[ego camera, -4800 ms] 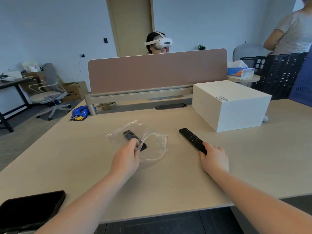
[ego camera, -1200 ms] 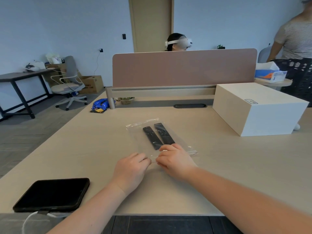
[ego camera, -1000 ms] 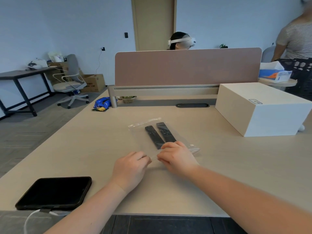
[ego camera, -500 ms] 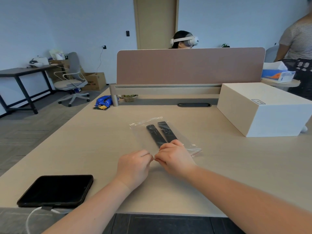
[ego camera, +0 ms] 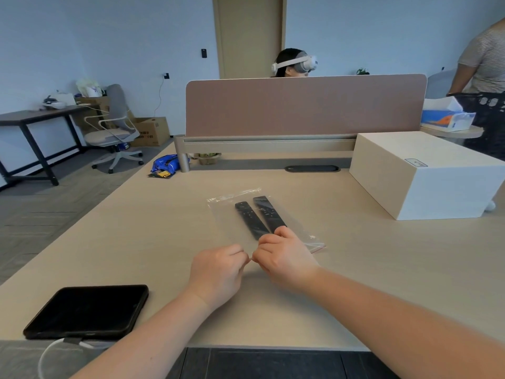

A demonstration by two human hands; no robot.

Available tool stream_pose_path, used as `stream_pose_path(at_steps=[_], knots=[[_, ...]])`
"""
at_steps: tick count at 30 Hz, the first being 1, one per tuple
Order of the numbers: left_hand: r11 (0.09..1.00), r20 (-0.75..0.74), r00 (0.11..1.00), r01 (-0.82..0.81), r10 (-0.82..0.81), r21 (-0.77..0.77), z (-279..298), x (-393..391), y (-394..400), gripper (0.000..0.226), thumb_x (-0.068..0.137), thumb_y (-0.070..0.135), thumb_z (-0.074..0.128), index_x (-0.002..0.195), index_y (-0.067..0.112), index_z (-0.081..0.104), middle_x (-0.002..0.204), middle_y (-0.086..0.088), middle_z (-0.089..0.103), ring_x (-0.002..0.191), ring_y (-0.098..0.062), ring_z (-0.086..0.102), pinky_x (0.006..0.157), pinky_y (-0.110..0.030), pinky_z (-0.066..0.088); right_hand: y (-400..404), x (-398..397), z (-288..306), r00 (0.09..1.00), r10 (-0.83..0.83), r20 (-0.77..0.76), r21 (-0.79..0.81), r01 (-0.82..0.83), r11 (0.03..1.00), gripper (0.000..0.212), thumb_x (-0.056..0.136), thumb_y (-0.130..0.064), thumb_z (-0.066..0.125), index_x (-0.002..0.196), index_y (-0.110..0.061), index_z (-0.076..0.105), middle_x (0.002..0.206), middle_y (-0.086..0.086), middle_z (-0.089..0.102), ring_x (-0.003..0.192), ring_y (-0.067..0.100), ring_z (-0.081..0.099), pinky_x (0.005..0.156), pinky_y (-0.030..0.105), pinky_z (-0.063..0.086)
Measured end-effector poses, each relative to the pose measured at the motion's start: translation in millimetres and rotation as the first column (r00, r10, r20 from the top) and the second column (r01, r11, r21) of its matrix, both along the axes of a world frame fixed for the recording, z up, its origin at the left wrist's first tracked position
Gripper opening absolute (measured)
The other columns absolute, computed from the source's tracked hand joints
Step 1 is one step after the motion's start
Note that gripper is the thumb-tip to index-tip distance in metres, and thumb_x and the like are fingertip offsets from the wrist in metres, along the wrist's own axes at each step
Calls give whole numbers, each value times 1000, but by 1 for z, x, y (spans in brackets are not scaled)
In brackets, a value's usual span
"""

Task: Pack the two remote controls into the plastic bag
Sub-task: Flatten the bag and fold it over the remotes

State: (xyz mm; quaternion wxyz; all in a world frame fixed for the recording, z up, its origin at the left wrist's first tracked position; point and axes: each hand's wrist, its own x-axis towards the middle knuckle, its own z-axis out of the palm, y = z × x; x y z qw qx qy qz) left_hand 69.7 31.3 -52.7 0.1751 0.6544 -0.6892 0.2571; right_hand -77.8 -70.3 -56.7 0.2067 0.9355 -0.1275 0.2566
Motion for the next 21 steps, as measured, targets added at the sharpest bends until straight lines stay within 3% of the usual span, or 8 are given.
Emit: stream_pose_path(at_steps=[6, 11, 16, 21], knots=[[1000, -9, 1000, -20, 20, 18, 3, -4, -1, 17, 71, 26, 50, 57, 19, 57, 55, 1, 56, 45, -20, 54, 32, -21, 29, -8, -12, 1, 1000, -17, 22, -89, 19, 996, 15, 66, -3, 67, 66, -17, 62, 58, -5, 63, 73, 19, 64, 65, 30, 35], [999, 21, 999, -46, 46, 10, 6, 1, 6, 23, 73, 28, 47, 56, 18, 59, 52, 2, 55, 44, -21, 53, 35, -21, 22, -26, -38, 3, 991, -134, -15, -87, 132, 987, 19, 62, -3, 72, 64, -18, 61, 60, -6, 65, 72, 19, 65, 64, 31, 36], [999, 41, 999, -36, 36, 10, 7, -1, 11, 27, 74, 28, 46, 52, 17, 58, 49, 2, 52, 41, -21, 51, 36, -21, 20, -31, -59, 3, 966, -249, -76, -61, 244, 968, 21, 55, 3, 63, 60, -17, 58, 53, -3, 59, 65, 20, 63, 63, 31, 30], [1000, 29, 999, -14, 14, 11, 10, -3, 12, 27, 73, 26, 46, 48, 16, 51, 48, 1, 50, 40, -21, 51, 36, -21, 19, -41, -78, 5, 925, -353, -137, -34, 352, 935, 28, 54, 6, 41, 57, -17, 57, 49, -3, 56, 61, 19, 62, 63, 30, 26]])
